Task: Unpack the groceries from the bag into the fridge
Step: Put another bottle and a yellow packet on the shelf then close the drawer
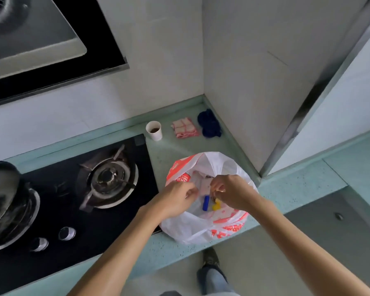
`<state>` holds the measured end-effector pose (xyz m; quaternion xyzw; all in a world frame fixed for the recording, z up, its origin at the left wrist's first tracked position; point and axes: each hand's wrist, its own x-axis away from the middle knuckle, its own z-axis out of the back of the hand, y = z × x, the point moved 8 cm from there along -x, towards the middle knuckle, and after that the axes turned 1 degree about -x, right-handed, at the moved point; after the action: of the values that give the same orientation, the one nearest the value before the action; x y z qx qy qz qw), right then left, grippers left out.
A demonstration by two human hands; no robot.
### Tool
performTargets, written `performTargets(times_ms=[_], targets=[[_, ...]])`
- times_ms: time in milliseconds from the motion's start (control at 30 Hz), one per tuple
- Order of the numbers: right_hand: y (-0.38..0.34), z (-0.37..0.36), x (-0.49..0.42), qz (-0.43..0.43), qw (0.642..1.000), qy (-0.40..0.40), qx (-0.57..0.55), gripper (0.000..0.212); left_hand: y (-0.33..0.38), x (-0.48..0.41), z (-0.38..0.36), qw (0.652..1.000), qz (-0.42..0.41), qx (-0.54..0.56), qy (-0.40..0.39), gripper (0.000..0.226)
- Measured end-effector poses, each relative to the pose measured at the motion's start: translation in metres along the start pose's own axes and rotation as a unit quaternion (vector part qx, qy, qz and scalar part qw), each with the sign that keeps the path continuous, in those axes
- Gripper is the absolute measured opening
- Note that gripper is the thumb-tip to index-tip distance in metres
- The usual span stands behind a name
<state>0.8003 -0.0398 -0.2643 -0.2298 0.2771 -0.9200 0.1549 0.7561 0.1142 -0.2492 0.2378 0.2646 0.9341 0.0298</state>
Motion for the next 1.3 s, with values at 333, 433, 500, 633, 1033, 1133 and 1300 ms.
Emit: performTargets(times_ms=[333,433,500,633,1033,1133,1300], targets=[[0.056,-0.008,-0.066,-0.023,0.998,-0.031,0.044,0.043,-0.060,-0.050,-0.010,0.992,0.064,-0.110,0.009,0.037],[0.062,0.001,-0.081,-0.018,0.998,0.004,0.068,0.056,-0.082,-0.059,-0.008,0.986,0.110,-0.125,0.008,0.051],[0.067,0.005,-0.091,-0.019,0.996,0.012,0.081,0.058,-0.095,-0.064,-0.013,0.984,0.141,-0.107,-0.008,0.063],[0.086,0.001,-0.101,-0.050,0.996,-0.002,0.076,0.058,-0.104,-0.071,-0.030,0.981,0.155,-0.103,-0.054,0.072],[0.076,-0.007,-0.089,0.000,0.998,0.059,0.034,0.054,-0.092,-0.073,-0.028,0.982,0.099,-0.153,0.051,0.095],[0.058,0.003,-0.082,0.028,0.992,0.119,0.022,0.037,-0.075,-0.070,-0.011,0.980,0.071,-0.156,0.099,0.097],[0.009,-0.018,-0.078,0.154,0.984,0.086,0.029,0.048,-0.034,-0.058,0.027,0.979,0.001,-0.120,0.164,0.074]])
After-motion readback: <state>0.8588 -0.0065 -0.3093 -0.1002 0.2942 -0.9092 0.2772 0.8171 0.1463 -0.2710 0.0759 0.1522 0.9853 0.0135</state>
